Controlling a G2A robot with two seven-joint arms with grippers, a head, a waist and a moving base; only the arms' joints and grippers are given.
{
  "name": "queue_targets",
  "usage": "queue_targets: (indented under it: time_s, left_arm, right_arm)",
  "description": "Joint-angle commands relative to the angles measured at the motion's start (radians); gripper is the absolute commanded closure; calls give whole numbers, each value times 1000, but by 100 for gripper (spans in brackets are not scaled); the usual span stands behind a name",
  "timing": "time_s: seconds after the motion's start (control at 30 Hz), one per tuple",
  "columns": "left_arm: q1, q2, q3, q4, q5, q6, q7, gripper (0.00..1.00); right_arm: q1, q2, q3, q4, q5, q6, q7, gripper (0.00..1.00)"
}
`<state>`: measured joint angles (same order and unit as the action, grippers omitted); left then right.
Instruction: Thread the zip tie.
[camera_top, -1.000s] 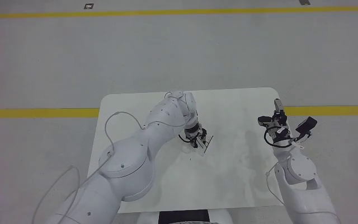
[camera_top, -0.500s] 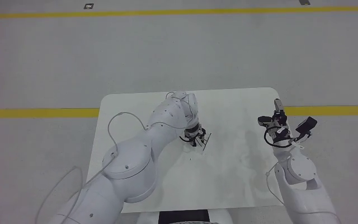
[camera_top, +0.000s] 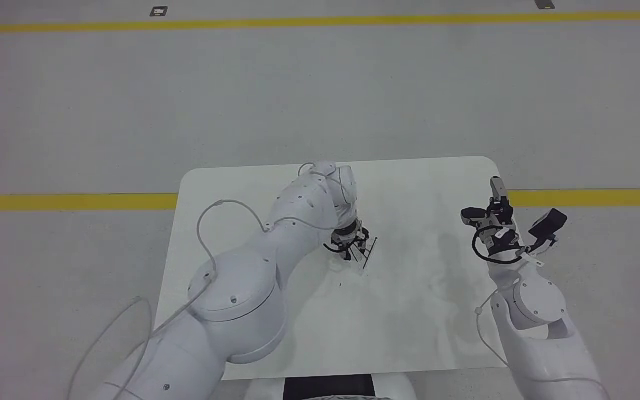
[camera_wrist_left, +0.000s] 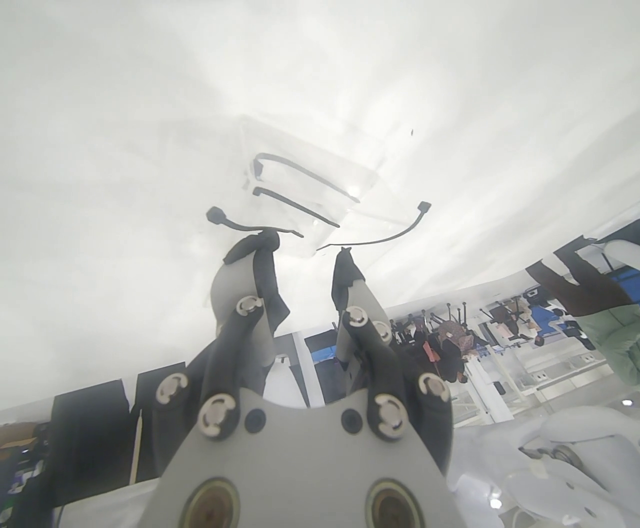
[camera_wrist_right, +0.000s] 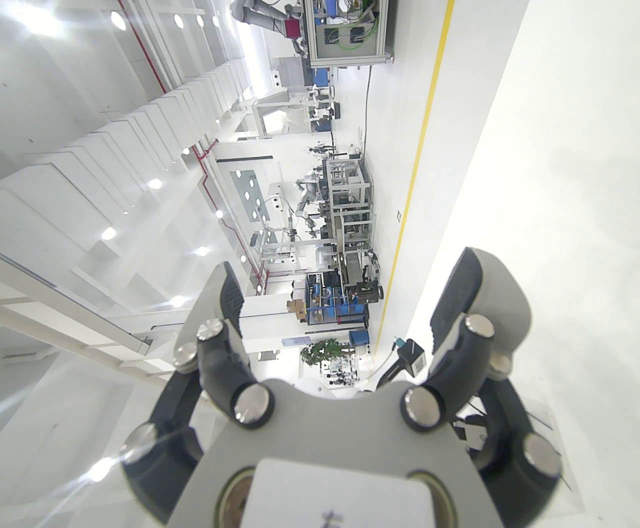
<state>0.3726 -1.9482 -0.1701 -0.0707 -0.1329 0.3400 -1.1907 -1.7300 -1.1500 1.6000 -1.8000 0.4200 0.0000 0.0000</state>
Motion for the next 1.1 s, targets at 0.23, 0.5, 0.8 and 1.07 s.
queue_targets:
  time_s: [0.23,0.5,0.8,1.07]
  left_arm:
    - [-11,-14,-2,9,14,0,-11,76]
    - [-19,-22,0,25,24,0,-33,75]
    - [-22,-31,0,35,42,0,-55,76]
    - [-19,-42,0,56,68,0,-79,77]
  right_arm:
    - [0,0,0,0,0,0,0,0]
    - [0,0,0,0,0,0,0,0]
    - [0,0,0,0,0,0,0,0]
    - [0,0,0,0,0,0,0,0]
